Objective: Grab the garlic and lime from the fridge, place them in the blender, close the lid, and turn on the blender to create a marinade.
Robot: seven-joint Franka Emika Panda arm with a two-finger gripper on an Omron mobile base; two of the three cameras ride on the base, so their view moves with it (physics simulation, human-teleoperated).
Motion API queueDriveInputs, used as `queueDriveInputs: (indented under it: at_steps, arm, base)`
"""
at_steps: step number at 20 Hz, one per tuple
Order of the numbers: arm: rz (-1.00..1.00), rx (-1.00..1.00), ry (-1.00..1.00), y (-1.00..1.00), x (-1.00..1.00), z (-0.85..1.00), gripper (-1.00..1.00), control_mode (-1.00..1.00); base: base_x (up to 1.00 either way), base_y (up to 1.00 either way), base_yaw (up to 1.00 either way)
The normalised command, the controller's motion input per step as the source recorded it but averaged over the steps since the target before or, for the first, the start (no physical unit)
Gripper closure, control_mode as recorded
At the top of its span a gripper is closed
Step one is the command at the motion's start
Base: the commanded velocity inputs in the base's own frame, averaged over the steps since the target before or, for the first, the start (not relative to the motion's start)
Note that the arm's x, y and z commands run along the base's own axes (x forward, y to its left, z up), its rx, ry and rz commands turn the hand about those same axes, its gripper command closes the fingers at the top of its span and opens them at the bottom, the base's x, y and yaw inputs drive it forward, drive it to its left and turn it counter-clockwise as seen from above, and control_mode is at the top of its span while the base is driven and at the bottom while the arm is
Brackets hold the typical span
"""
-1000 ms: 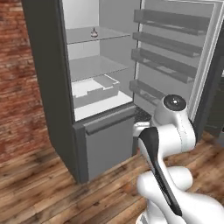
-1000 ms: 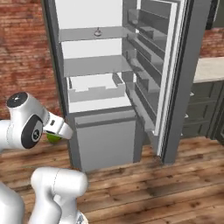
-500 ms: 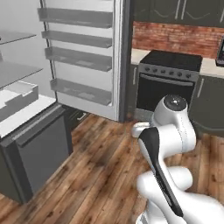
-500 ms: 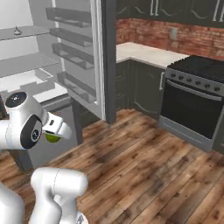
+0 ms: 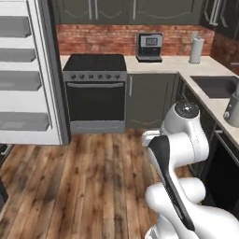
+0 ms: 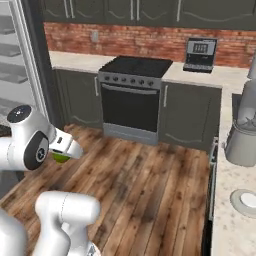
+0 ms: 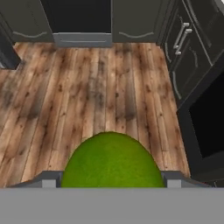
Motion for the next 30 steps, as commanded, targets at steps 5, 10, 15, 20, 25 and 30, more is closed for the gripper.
queueDriveInputs:
  at_steps: [5, 10, 15, 20, 25, 30]
  arm:
    - [0.0, 0.0, 0.0, 0.0, 0.0, 0.0, 1.0, 1.0]
    - [0.0, 0.0, 0.0, 0.0, 0.0, 0.0, 1.0, 1.0]
    - [0.0, 0.0, 0.0, 0.0, 0.0, 0.0, 1.0, 1.0]
    - [0.0, 0.0, 0.0, 0.0, 0.0, 0.0, 1.0, 1.0]
    - [0.0, 0.0, 0.0, 0.0, 0.0, 0.0, 1.0, 1.0]
    - [0.0, 0.0, 0.0, 0.0, 0.0, 0.0, 1.0, 1.0]
  base:
    - [0.2, -0.02, -0.62]
    - [0.26, 0.0, -0.63]
    - [0.5, 0.0, -0.71]
    - [0.66, 0.04, -0.74]
    - [0.55, 0.47, -0.67]
    - [0.06, 0.54, -0.65]
